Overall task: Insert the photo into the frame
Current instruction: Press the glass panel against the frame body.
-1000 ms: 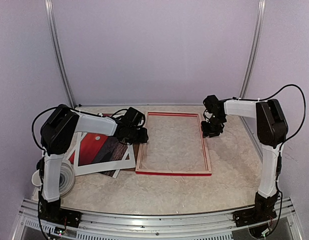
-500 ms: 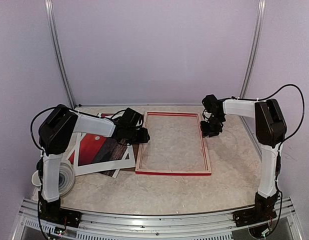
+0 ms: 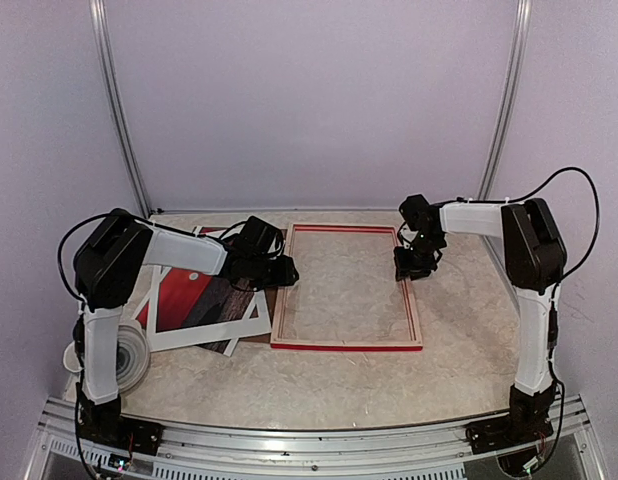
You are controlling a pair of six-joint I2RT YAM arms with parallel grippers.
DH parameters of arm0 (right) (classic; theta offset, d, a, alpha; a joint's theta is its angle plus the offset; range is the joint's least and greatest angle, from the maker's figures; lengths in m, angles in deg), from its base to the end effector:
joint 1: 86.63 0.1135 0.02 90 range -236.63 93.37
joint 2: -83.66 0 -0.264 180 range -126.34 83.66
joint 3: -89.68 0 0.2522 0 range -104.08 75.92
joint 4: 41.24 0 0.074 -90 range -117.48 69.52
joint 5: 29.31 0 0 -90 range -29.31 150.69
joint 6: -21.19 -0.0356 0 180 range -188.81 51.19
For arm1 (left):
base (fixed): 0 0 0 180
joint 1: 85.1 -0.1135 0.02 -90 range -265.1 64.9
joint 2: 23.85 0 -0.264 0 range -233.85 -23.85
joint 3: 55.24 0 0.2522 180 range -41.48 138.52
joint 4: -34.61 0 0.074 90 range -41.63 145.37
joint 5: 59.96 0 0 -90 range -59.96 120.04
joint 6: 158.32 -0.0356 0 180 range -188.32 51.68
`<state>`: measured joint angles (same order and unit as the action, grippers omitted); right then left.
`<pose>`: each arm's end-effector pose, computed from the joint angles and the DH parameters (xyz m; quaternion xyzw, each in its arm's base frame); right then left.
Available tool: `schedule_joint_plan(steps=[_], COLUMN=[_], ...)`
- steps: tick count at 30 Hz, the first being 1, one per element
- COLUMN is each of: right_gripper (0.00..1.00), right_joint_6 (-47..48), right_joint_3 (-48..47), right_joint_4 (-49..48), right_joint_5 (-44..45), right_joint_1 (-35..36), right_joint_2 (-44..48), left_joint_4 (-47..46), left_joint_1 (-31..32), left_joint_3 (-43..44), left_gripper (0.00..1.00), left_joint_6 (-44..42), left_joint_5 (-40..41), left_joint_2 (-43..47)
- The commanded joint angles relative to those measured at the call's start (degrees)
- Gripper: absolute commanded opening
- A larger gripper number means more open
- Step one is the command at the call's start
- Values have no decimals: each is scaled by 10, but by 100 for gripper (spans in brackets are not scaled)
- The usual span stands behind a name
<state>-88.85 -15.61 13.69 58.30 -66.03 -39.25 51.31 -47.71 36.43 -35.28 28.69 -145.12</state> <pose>0.4082 0.1550 0.1543 -0.0080 0.9882 0.0720 0.1351 0.3586 -0.2752 0.1353 0.0396 0.9273 -0.2235 0.2977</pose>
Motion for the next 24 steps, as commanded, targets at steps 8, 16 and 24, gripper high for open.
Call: schedule_joint_plan(steps=[8,16,24], right_gripper=[35,36,36], right_joint_6=[-2,-2,-4], right_joint_3=[-18,-62,-75], right_joint_4=[33,64,81], right_joint_5=[-12,19,64], right_joint_1=[9,5,4], right_joint_2=[-18,15,14], left_joint_4=[-10,-9,-9], left_joint_1=[-1,-3,-4], left_joint_3=[-14,-19,-21], left_gripper=[57,58,58], left_joint_6=[6,9,11], left_joint_5=[-19,-11,-6], left_joint_2=[24,28,31])
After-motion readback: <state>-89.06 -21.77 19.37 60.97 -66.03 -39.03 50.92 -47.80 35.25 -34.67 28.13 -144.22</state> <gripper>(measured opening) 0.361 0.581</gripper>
